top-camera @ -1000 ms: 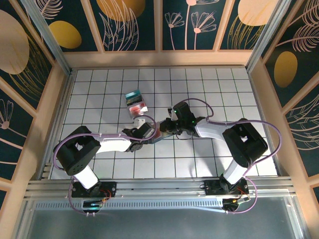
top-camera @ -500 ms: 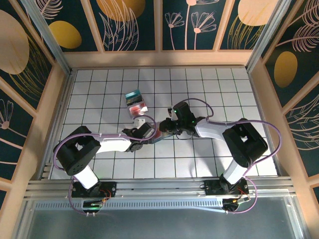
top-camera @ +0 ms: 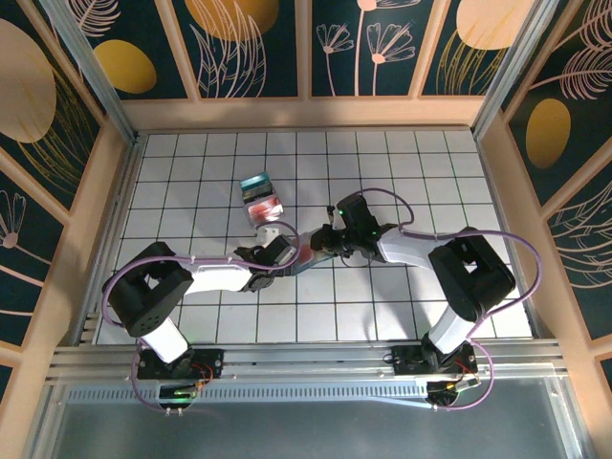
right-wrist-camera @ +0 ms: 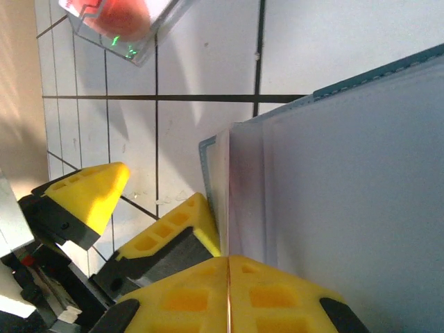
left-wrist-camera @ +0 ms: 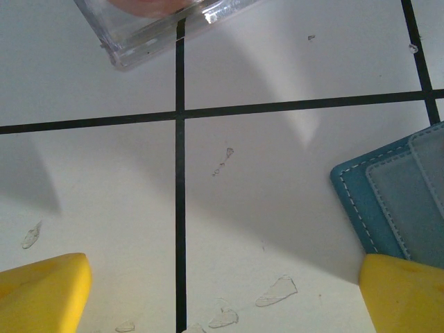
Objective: Take the credit cards out of the card holder
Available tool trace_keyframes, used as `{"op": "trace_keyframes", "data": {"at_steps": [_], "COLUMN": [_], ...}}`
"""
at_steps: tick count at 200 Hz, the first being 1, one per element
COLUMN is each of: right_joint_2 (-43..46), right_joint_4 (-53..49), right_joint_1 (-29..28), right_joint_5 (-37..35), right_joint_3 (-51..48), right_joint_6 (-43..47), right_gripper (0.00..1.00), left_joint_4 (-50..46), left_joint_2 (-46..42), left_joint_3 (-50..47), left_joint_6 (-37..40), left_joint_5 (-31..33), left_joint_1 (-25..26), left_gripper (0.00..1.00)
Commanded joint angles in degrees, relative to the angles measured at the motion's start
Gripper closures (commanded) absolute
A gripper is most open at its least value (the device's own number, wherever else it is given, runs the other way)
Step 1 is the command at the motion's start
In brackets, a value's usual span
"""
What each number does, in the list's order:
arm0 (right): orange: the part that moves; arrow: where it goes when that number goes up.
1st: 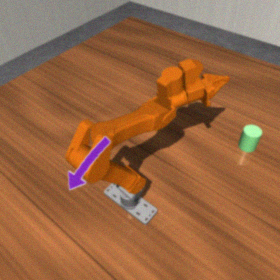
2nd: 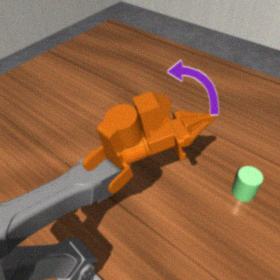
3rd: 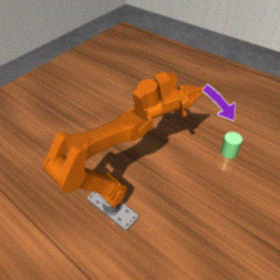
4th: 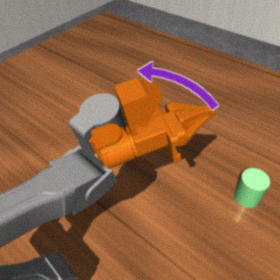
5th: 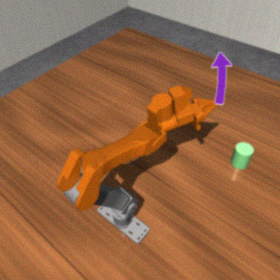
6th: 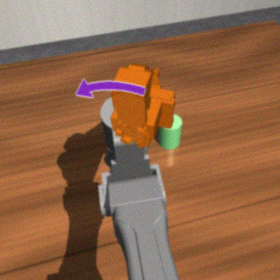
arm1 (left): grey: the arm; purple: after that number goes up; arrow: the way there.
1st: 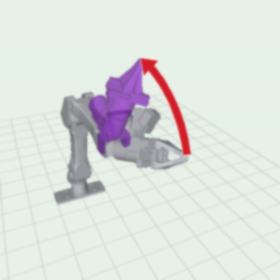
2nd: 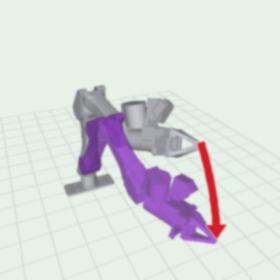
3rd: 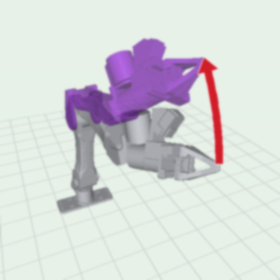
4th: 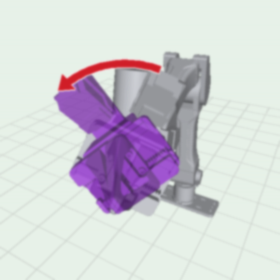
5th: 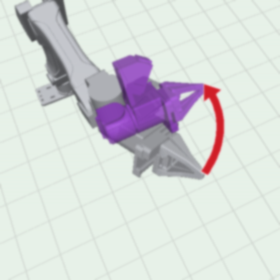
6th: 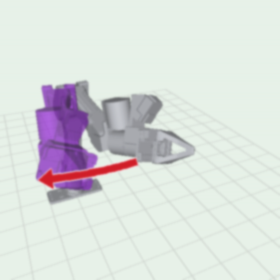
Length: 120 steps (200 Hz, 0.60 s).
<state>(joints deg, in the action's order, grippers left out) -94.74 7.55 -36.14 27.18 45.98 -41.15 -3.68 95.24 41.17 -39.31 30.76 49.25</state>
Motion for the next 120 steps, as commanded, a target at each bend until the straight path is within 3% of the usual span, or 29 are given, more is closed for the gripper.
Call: {"op": "trace_keyframes", "data": {"at_steps": [1, 120], "right_joint_2": [2.4, 3.4], "right_joint_4": [0.8, -5.1], "right_joint_1": [0.8, 1.3], "right_joint_5": [0.9, -4.1], "right_joint_3": [-0.9, -0.1], "right_joint_6": [-0.2, 2.3], "right_gripper": [0.91, 0.98], "left_joint_4": [-5.1, -5.6], "left_joint_2": [2.1, -1.1], "left_joint_3": [0.0, 1.1], "left_joint_6": [0.4, 1.0], "left_joint_5": [0.9, 0.8], "left_joint_1": [0.1, 0.1], "left_gripper": [0.01, 0.01]}}
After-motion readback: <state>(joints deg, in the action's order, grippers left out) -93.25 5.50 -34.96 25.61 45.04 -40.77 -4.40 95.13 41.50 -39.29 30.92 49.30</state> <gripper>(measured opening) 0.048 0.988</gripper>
